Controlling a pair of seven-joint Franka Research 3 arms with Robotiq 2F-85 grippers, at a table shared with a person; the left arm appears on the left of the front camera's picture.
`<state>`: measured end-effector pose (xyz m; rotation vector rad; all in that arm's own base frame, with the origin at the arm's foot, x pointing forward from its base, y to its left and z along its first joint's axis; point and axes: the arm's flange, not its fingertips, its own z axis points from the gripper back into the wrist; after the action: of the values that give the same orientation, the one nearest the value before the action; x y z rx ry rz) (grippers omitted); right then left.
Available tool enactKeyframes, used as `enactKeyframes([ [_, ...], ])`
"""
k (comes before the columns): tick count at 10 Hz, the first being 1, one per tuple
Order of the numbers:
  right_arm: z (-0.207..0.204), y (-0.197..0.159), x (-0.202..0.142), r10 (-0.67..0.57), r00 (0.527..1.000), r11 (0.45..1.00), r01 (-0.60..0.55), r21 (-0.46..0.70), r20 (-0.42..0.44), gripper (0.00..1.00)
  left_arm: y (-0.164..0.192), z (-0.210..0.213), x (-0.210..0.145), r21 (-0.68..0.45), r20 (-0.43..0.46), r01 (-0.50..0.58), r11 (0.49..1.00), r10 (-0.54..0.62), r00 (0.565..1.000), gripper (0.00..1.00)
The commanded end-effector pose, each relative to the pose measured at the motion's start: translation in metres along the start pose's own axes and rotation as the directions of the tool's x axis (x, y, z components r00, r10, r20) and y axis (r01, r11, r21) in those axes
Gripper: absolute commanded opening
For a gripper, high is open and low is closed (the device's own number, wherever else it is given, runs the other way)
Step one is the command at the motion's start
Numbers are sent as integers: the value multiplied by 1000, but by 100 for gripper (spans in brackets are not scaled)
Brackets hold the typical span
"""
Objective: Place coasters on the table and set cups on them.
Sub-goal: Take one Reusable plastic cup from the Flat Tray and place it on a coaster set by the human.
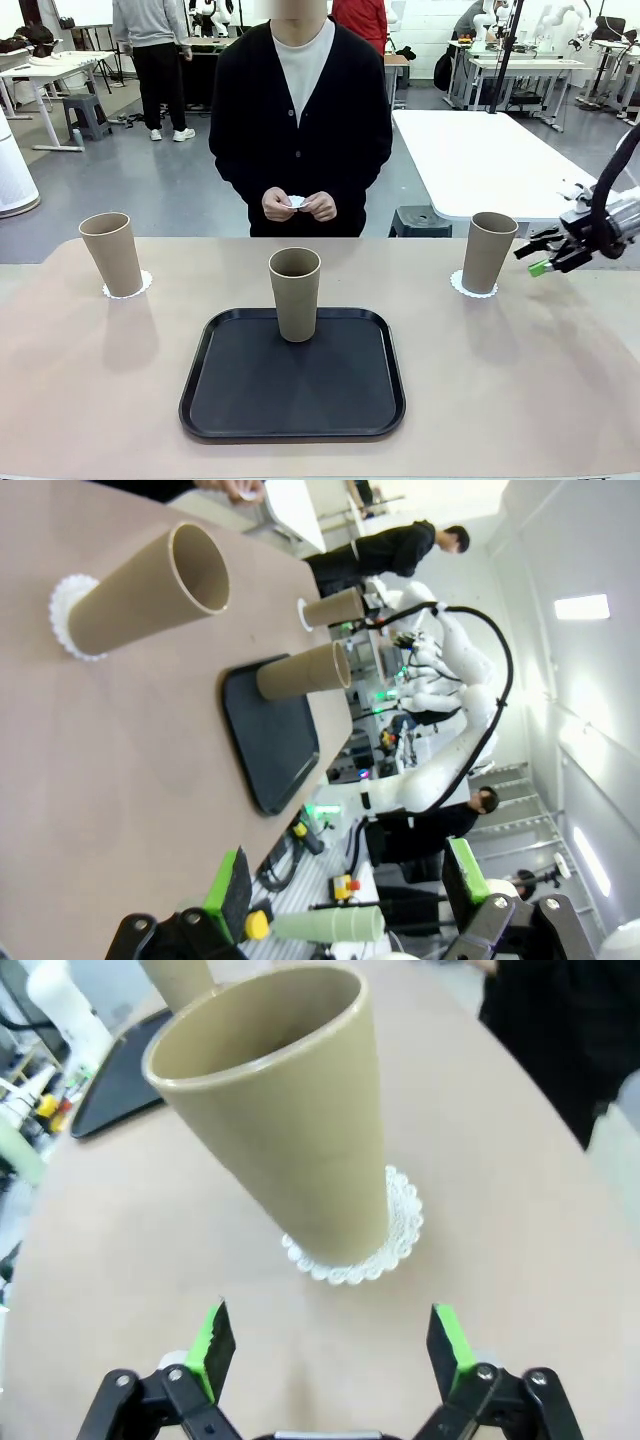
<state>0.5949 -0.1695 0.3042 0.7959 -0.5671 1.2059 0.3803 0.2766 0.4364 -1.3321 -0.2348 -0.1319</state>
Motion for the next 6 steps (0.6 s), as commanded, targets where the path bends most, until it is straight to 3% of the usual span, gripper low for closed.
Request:
enactKeyframes([
  [1, 4, 81, 65, -115, 983, 993, 109, -47, -144, 100, -3, 1, 0, -6, 3, -3, 1000, 3, 1000, 100],
  [3, 5, 138, 116, -225, 947, 967, 189, -169, -227, 100, -3, 1, 0, -6, 3, -3, 1000, 3, 1000, 100],
  [6, 9, 181, 175, -477, 837, 818, 311, -483, -268, 100, -3, 1, 0, -6, 3, -3, 1000, 3, 1000, 100],
])
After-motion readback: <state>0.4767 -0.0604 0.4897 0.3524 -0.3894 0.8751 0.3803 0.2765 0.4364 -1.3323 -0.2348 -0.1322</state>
